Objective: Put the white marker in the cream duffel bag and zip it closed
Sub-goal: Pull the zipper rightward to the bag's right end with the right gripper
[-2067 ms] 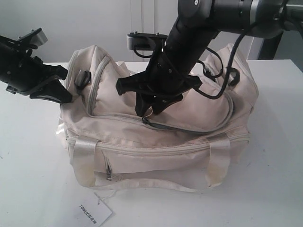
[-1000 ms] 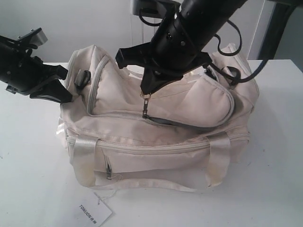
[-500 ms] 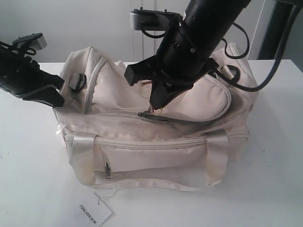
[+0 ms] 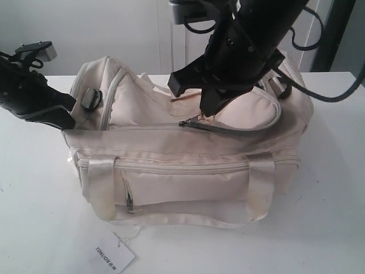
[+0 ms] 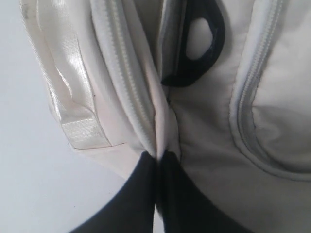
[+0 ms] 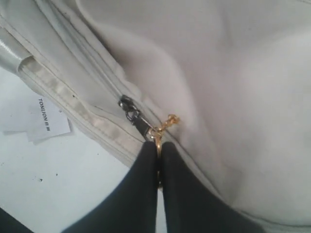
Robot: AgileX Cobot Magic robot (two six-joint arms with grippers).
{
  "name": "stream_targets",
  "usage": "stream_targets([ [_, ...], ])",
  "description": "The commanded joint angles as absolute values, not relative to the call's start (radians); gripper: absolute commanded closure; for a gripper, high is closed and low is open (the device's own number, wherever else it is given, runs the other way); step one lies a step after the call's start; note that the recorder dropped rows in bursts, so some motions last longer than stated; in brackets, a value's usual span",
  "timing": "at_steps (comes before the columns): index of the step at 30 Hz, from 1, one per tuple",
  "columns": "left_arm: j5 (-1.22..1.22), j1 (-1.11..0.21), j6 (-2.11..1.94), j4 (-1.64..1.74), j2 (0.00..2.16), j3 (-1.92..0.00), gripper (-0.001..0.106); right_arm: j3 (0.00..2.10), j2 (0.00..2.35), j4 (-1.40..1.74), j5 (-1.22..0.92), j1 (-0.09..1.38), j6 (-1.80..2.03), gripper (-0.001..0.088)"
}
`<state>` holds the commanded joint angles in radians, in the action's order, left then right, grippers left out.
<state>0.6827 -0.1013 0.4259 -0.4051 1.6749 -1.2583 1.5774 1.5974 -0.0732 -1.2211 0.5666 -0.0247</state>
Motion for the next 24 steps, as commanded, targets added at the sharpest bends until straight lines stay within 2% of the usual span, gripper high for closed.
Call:
stream_targets([
  [11, 0.683, -0.101, 0.424, -0.395, 1.675, -1.258, 0.105, 1.445, 1.507, 0.098, -1.221, 0.543, 0.022, 0.0868],
  [24, 0.666, -0.101, 0.424, -0.380, 1.675, -1.258, 0.105, 1.440, 1.434, 0.166, -1.221, 0.348, 0.024, 0.0868],
])
